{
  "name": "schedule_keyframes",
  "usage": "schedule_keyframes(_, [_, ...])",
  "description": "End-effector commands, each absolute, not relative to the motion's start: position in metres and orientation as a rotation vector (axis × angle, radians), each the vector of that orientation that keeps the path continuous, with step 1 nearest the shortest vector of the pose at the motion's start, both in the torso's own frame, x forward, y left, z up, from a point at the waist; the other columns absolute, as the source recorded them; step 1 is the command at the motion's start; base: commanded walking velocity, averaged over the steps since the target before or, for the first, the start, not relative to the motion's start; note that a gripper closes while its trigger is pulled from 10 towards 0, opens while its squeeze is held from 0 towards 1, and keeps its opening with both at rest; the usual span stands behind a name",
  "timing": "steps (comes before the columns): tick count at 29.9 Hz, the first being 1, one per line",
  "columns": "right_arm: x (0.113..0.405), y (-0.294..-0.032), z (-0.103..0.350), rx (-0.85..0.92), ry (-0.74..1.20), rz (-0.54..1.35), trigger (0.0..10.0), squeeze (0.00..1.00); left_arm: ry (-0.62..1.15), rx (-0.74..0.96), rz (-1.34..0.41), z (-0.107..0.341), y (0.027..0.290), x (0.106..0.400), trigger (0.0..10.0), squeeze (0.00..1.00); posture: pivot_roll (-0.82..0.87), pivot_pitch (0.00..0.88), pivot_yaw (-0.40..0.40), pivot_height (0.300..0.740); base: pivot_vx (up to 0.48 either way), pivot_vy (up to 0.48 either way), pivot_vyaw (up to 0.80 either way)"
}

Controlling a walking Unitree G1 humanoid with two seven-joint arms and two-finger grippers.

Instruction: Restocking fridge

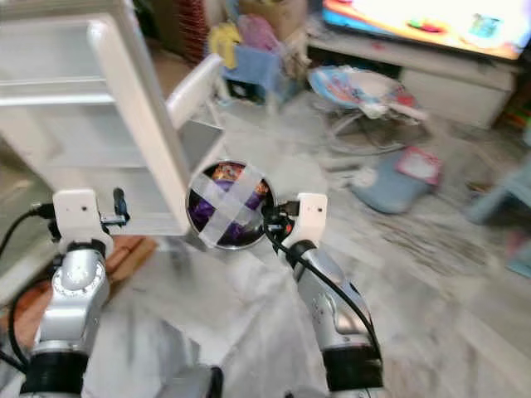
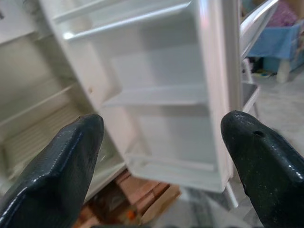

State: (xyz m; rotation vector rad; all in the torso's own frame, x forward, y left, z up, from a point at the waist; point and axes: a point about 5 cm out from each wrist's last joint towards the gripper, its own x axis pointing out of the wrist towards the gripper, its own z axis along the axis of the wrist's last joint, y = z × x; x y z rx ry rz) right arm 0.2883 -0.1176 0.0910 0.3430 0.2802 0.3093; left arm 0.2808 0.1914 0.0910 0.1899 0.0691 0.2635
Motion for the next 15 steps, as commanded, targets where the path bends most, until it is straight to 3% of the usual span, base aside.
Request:
schedule_keyframes(1, [0.291,-0.1114,0.0981,0.357,0.256,0.331,10.0,0.0,0.072,0.203,0.295,0.0902,0.1972,0.2766,10.0,0.0,0.04,0.035,0.028,0.74,0.0,0.0,0.8])
schedule_keyframes(10, [0.2968,-0.1137,0.0997,0.356,0.255,0.317,10.0,0.0,0.101,0.17,0.237,0.0858,0.1895,0.2745,10.0,0.0,0.04,0.03,0.027,0.74,0.0,0.06,0.8])
schedule_keyframes(15, [0.2943,-0.1063,0.1041,0.394,0.254,0.361,10.0,0.0,0.091,0.127,0.207,0.0857,0.1874,0.2713,10.0,0.0,0.04,0.028,0.032,0.74,0.0,0.48,0.0])
